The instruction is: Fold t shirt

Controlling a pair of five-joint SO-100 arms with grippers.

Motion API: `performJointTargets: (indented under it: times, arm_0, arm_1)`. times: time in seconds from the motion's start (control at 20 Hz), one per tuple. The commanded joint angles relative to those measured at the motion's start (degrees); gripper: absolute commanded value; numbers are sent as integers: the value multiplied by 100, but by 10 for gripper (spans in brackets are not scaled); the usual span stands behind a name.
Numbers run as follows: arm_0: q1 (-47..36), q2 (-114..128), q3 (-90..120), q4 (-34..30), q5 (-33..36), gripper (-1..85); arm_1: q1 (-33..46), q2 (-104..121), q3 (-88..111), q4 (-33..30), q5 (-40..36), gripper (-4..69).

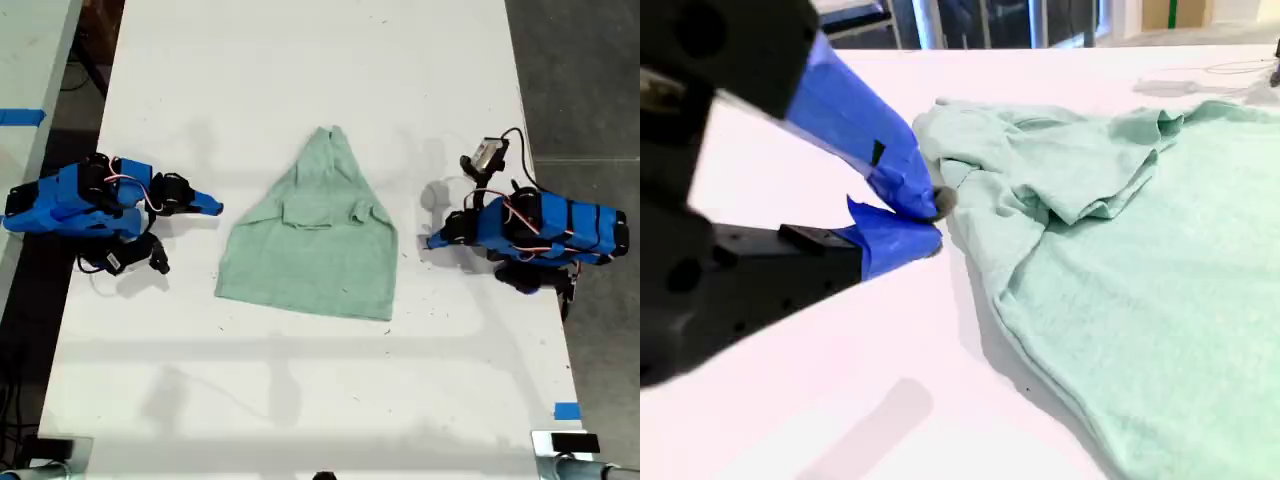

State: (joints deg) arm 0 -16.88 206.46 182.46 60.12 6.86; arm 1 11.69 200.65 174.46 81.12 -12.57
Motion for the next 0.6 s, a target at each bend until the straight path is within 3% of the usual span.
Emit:
performJointTargets:
  times: [0.0,0.55]
  arm_0:
    - [-70,26,26,9,-105,-3]
    - [-70,26,26,9,-105,-3]
  arm_1:
    - [-35,26,229,-158,35,-5]
    - [-35,26,229,-158,35,-5]
